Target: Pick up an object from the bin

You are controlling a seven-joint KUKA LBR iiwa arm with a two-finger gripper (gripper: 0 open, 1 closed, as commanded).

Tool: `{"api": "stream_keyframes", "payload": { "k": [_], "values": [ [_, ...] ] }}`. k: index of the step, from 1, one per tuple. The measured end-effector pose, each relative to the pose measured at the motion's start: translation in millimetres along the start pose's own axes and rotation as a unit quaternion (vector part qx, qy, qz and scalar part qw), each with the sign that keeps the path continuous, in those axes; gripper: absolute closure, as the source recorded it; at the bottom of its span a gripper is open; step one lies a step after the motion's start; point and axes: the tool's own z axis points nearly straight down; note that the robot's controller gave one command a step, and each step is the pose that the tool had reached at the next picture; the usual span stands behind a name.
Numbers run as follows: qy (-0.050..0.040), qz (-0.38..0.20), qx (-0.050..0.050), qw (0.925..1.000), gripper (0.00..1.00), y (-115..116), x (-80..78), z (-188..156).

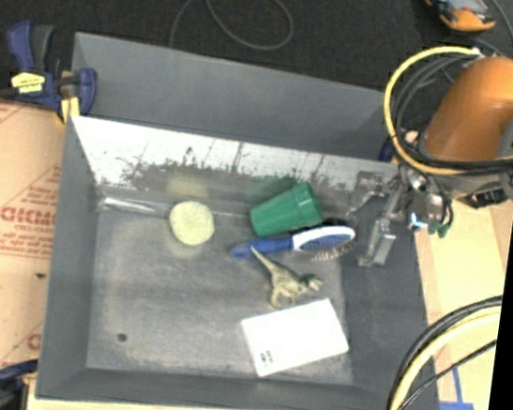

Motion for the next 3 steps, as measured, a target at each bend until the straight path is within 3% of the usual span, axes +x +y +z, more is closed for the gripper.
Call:
{"api": "stream_keyframes", "payload": {
  "k": [1, 2, 3],
  "values": [
    [-0.0043, -0.001, 0.001, 1.0, 0.0, 0, -1.7, -6],
    [-0.0054, -0.067, 0.001, 0.9977, 0.0, -1, -8.1, 60],
    [-0.0063, -0.081, 0.001, 0.9967, 0.0, 0, -9.5, 84]
  ]
}}
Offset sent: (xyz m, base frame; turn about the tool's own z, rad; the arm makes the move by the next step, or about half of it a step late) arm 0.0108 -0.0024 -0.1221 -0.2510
